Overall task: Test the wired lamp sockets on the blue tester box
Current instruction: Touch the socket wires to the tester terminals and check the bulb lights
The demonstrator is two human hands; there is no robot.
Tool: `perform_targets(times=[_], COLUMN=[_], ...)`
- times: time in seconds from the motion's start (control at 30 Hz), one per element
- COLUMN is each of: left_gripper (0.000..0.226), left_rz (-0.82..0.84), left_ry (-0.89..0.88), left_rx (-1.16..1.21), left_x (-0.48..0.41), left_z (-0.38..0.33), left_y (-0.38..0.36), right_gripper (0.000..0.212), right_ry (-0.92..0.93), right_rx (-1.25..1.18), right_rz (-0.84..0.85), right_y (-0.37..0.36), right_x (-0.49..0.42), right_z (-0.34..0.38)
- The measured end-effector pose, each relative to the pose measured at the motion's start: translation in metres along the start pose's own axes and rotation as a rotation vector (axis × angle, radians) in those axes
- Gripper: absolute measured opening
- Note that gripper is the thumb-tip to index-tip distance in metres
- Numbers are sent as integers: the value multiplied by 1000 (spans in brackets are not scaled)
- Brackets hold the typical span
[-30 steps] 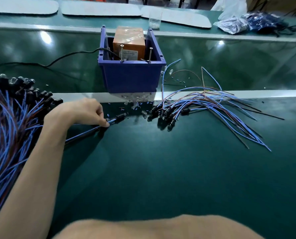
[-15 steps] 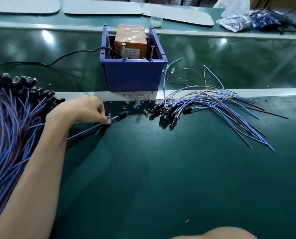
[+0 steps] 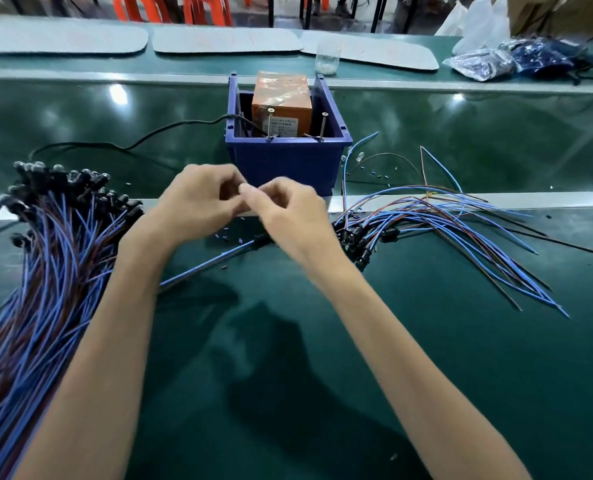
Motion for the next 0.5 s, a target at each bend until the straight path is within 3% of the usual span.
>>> perform_targets(times=[0.07, 0.13, 0.2, 0.23, 0.3, 0.4, 0.5], left_gripper=[7, 6, 9, 8, 12, 13, 31], left_rz=[-112, -205, -201, -150, -14, -131, -174], left_ry=[-38, -68, -110, -135, -177, -200, -136], left_rx=[70, 285, 542, 636, 726, 817, 1029], left_x=[-4, -4, -2, -2, 0, 1, -1], left_z=[-11, -21, -33, -38, -49, -60, -62], left_y=[3, 1, -3, -5, -13, -18, -18], right_gripper=[17, 34, 42, 33, 12, 12, 22], right_ry=[-85, -106, -101, -72, 1, 67, 154], right_rx=[-190, -394, -458, -442, -469, -497, -354], right_rz=[20, 90, 167, 189, 148, -12, -83], right_y=[11, 22, 26, 26, 31, 43, 54], right_x=[-3, -7, -8, -7, -8, -9, -9], right_z=[-8, -11, -11, -8, -6, -4, 0])
Point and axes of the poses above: each hand's wrist, its own x-axis away from the middle knuckle, its own y-axis out of the back of the hand, z = x × y, the point moved 4 cm from there along -x, towards the middle knuckle, and after that the axes turned 1 degree about -y, right-handed, at the moved point
